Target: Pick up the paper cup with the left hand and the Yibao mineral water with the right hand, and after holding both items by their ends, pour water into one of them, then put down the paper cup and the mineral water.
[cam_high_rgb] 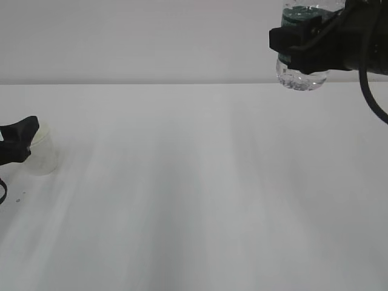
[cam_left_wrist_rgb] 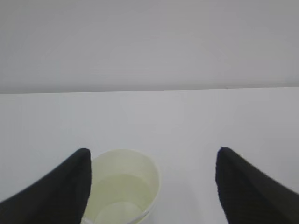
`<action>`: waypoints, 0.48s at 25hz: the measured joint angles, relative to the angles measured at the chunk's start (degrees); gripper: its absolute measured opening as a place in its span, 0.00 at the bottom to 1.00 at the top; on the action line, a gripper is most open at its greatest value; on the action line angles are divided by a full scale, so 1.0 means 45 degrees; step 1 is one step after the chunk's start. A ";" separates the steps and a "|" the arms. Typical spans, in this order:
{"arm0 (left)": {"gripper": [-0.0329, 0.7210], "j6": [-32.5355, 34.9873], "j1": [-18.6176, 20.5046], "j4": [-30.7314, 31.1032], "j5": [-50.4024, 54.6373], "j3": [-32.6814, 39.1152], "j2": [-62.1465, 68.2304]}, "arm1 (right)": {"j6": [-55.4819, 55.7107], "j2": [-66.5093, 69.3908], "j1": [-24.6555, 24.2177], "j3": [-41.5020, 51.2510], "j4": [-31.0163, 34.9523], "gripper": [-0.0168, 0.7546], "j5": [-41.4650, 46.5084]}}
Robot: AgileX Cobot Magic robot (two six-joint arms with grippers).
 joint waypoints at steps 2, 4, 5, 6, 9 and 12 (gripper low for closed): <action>0.82 -0.0117 0.0000 0.0131 0.0000 0.0000 -0.0050 | 0.0000 0.0000 0.0000 0.0000 0.0000 0.55 0.0094; 0.81 -0.0147 0.0000 0.0295 0.0000 0.0000 -0.0130 | -0.0025 0.0000 0.0000 0.0000 0.0000 0.55 0.0245; 0.81 -0.0165 0.0000 0.0385 0.0006 0.0000 -0.0153 | -0.0078 0.0000 0.0000 0.0000 0.0000 0.55 0.0357; 0.80 -0.0165 0.0000 0.0472 0.0006 0.0000 -0.0181 | -0.0104 0.0000 0.0000 0.0000 0.0000 0.55 0.0478; 0.79 -0.0205 0.0000 0.0645 0.0028 0.0000 -0.0207 | -0.0237 0.0000 0.0000 0.0000 0.0000 0.55 0.0695; 0.79 -0.0399 0.0000 0.0699 0.0055 0.0000 -0.0207 | -0.0300 0.0000 0.0000 0.0000 0.0000 0.55 0.0798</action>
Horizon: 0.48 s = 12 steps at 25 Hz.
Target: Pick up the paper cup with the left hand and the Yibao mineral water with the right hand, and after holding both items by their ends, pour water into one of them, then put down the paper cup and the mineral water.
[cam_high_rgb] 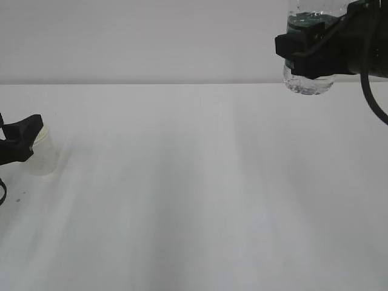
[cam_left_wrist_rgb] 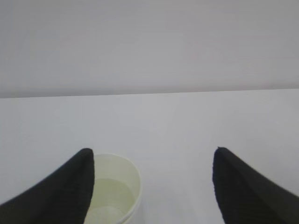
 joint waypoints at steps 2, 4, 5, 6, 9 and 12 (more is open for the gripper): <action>0.78 -0.0118 0.0000 0.0047 0.0000 0.0022 0.0000 | -0.0022 0.0000 0.0000 0.0000 0.0000 0.55 0.0046; 0.78 -0.0170 0.0000 0.0064 0.0048 0.0022 0.0000 | -0.0022 0.0000 0.0000 0.0000 0.0000 0.55 0.0073; 0.78 -0.0200 0.0000 0.0075 0.0048 0.0022 0.0000 | -0.0022 0.0000 0.0000 0.0000 0.0000 0.55 0.0096; 0.78 -0.0200 0.0000 0.0095 0.0048 0.0022 0.0000 | -0.0046 0.0000 0.0000 0.0000 0.0000 0.55 0.0123; 0.78 -0.0231 0.0000 0.0095 0.0048 0.0022 0.0000 | -0.0046 0.0000 -0.0182 0.0000 0.0119 0.55 0.0123; 0.78 -0.0231 0.0000 0.0104 0.0048 0.0022 0.0000 | -0.0046 0.0000 -0.0731 0.0000 0.0482 0.55 -0.0033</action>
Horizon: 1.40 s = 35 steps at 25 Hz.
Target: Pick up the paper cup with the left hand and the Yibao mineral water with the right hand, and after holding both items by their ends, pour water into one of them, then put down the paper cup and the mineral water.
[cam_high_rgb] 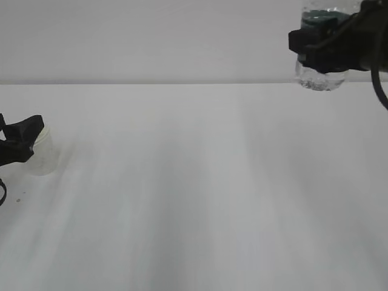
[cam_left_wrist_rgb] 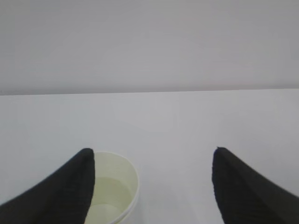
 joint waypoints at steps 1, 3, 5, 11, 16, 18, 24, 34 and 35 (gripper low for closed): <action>0.78 0.0000 0.0000 0.0000 0.0000 0.0000 0.0000 | 0.0000 0.0000 -0.0157 0.0000 0.0063 0.55 -0.0059; 0.78 0.0000 0.0000 0.0000 0.0000 0.0000 0.0000 | 0.0000 0.0000 -0.0439 0.0000 0.0122 0.55 -0.0110; 0.78 0.0000 0.0000 0.0000 0.0000 0.0000 0.0000 | -0.0019 0.0000 -0.0626 0.0000 0.0135 0.55 -0.0110; 0.78 -0.0009 0.0000 0.0000 0.0000 0.0000 0.0000 | -0.0322 0.0000 -0.1188 0.0000 0.0135 0.55 -0.0218; 0.77 -0.0009 0.0000 0.0000 0.0000 0.0000 0.0000 | -0.0730 0.0000 -0.1568 0.0463 0.0135 0.55 -0.0797; 0.76 -0.0009 0.0000 0.0000 0.0000 0.0000 0.0000 | -0.0882 0.0000 -0.1765 0.0856 0.0269 0.55 -0.1248; 0.75 -0.0009 0.0000 0.0000 0.0000 0.0000 0.0000 | -0.2469 0.0000 -0.2053 0.1997 0.2184 0.55 -0.2338; 0.75 -0.0009 0.0000 0.0000 0.0028 0.0000 0.0000 | -0.4368 0.0000 -0.2071 0.2325 0.3987 0.55 -0.2878; 0.75 -0.0009 0.0000 0.0000 0.0028 0.0000 0.0000 | -0.4465 0.0000 -0.2071 0.2325 0.4047 0.55 -0.2878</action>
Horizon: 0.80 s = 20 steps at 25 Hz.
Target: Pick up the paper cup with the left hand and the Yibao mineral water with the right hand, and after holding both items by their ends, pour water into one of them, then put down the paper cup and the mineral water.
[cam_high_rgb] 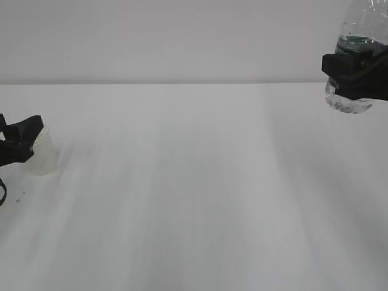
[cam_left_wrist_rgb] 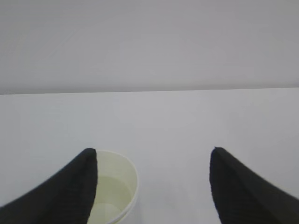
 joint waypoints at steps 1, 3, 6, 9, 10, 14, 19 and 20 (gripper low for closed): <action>0.75 0.0000 0.0000 0.0000 0.0000 0.0000 0.0000 | -0.0125 0.0000 0.0000 0.0000 0.0059 0.55 0.0000; 0.75 0.0000 0.0000 0.0000 0.0019 0.0000 0.0000 | -0.0297 0.0000 0.0000 0.0035 0.0221 0.55 -0.0030; 0.75 0.0000 0.0000 0.0000 0.0019 0.0000 0.0000 | -0.0919 0.0000 0.0000 0.0488 0.1104 0.55 -0.0783; 0.75 0.0000 0.0000 0.0000 0.0019 0.0000 0.0000 | -0.1970 -0.0017 0.0000 0.1354 0.2440 0.55 -0.1784; 0.75 0.0000 0.0000 0.0000 0.0019 0.0000 0.0000 | -0.2363 -0.0017 0.0000 0.1597 0.2856 0.55 -0.1945; 0.75 0.0000 0.0000 0.0000 0.0019 0.0000 0.0000 | -0.3195 -0.0017 0.0000 0.2231 0.3829 0.55 -0.2472; 0.75 0.0000 0.0000 0.0000 0.0029 0.0000 0.0000 | -0.4109 -0.0017 0.0000 0.2855 0.4890 0.55 -0.3266; 0.75 0.0000 0.0000 0.0000 0.0029 0.0000 0.0000 | -0.4330 -0.0017 0.0000 0.2986 0.5147 0.55 -0.3392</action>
